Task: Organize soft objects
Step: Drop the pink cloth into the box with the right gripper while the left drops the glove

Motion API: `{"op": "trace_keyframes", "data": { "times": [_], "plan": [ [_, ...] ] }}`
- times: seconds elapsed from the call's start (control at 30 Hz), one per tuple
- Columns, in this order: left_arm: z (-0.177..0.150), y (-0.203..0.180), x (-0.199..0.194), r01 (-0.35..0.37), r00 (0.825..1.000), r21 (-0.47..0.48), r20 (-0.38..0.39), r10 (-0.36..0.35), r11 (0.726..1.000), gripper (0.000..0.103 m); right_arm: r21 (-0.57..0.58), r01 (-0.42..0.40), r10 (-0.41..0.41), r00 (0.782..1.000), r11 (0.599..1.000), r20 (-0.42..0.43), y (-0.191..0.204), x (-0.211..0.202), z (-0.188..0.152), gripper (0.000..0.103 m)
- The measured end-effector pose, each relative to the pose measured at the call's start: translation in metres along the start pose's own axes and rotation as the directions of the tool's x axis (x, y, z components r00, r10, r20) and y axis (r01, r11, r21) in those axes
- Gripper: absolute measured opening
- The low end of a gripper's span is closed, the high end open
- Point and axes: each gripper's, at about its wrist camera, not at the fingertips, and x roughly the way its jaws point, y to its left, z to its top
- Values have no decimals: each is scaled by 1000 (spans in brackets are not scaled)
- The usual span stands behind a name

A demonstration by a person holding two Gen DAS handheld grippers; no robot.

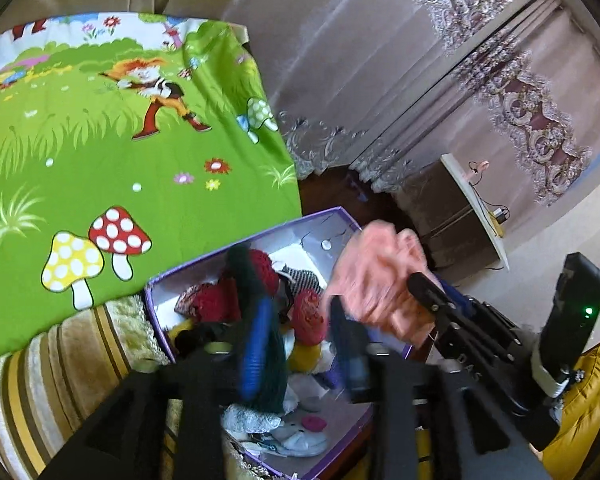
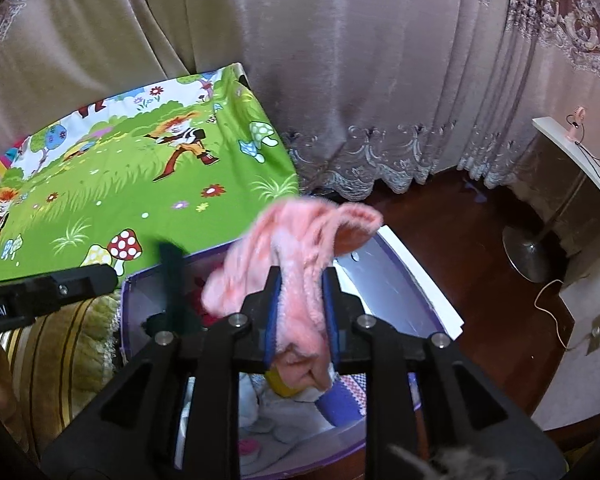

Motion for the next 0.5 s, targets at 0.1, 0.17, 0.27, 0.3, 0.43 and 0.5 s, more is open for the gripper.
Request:
{"op": "trace_keyframes", "data": {
  "times": [0.1, 0.17, 0.27, 0.3, 0.43, 0.5],
  "plan": [
    [-4, 1, -3, -3, 1000, -4, 1, 3, 1000, 48, 2, 9, -9, 1000, 1000, 5, -1, -4, -1, 47],
    [-6, 0, -7, -6, 1000, 1, 3, 6, 1000, 49, 5, 19, -20, 1000, 1000, 14, -2, -9, -3, 59],
    [-14, -1, -15, -29, 1000, 17, 9, 29, 999, 57, 7, 35, -35, 999, 999, 19, -2, -18, -7, 67],
    [-19, -1, -17, -39, 999, 20, 9, 38, 999, 61, 9, 43, -43, 999, 999, 18, -2, -20, -9, 70],
    [-41, -4, -26, -56, 998, 39, -4, 56, 998, 62, 19, 55, -54, 998, 998, -8, 0, -28, -23, 75],
    [-52, -7, -33, -66, 998, 54, 0, 66, 996, 66, 30, 60, -60, 998, 998, -22, -1, -31, -31, 75]
  ]
}}
